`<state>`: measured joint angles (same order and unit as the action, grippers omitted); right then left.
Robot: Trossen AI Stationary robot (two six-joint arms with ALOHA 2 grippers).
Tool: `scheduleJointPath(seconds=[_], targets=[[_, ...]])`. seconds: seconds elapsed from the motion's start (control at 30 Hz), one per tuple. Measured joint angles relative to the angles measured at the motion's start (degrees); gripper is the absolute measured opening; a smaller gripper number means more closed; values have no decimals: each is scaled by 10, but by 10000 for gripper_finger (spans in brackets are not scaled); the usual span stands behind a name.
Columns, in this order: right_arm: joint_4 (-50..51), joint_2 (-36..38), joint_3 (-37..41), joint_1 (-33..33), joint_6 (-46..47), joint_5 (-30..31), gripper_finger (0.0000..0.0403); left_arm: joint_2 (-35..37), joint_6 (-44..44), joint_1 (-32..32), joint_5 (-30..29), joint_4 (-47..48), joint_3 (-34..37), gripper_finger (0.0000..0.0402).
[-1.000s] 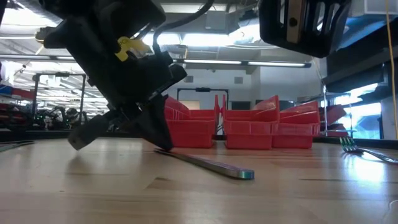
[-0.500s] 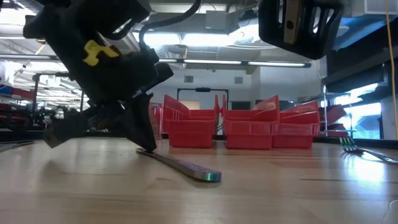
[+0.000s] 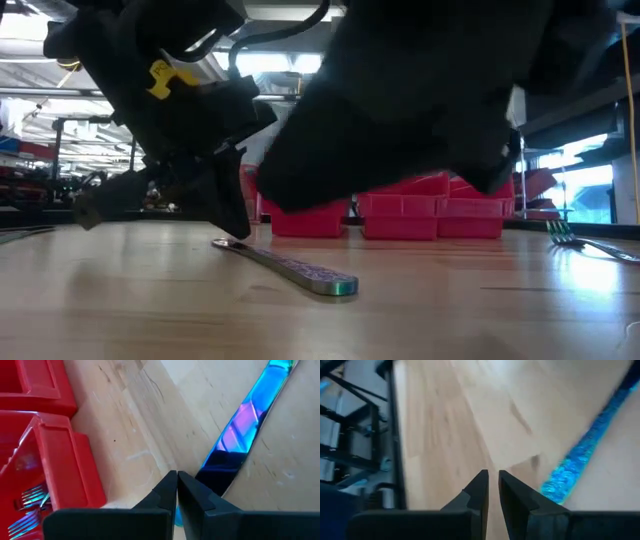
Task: Sort silverware
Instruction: Put the right purple table knife into the right red bin
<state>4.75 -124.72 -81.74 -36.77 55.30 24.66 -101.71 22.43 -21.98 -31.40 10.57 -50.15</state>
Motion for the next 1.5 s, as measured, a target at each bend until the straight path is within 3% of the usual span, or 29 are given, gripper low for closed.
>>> scheduleJointPath(seconds=[0.47, 0.83, 1.1, 1.5], targets=[[54, -16, -1, 6, 9, 28, 28, 1, -15, 3, 1, -2, -1, 0], [48, -16, -1, 9, 46, 22, 28, 1, -16, 4, 12, -2, -1, 0], [96, -15, -2, 8, 76, 12, 28, 2, -15, 4, 14, 1, -1, 0], [50, -14, -58, 10, -2, 51, 28, 2, -9, 4, 14, 9, -1, 0]])
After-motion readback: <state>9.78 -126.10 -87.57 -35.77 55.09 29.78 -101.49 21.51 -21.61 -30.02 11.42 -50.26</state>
